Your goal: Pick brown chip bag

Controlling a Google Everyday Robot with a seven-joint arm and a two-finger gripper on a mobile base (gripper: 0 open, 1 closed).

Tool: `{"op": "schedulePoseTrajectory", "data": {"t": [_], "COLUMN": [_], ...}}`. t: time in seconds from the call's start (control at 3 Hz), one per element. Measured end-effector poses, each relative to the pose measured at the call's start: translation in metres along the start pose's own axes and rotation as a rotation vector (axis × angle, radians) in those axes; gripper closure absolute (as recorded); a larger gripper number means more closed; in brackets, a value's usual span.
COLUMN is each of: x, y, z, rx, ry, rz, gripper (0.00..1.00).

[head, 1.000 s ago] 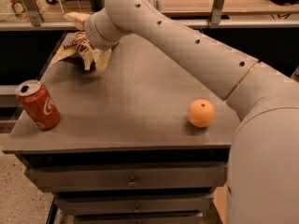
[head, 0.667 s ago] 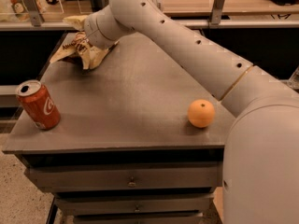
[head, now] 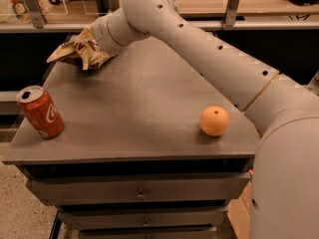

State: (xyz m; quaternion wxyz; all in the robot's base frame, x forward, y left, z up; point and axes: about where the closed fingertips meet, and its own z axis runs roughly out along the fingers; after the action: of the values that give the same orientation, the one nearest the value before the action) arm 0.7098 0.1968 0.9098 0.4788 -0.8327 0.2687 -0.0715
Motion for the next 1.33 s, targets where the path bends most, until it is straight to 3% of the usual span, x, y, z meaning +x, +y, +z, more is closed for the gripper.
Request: {"op": "schedulePoseTrajectory", "data": {"t": [0.33, 0.67, 1.33], "x": [-0.001, -0.005, -0.009], "y": [0.008, -0.005, -0.085], "z": [-0.007, -0.02, -0.061], "rx": [-0.003, 0.063, 0.298], "ry": [0.035, 0.05, 0.036], "rz": [0.027, 0.077, 0.124], "gripper": [0.88, 1.0, 1.0]}}
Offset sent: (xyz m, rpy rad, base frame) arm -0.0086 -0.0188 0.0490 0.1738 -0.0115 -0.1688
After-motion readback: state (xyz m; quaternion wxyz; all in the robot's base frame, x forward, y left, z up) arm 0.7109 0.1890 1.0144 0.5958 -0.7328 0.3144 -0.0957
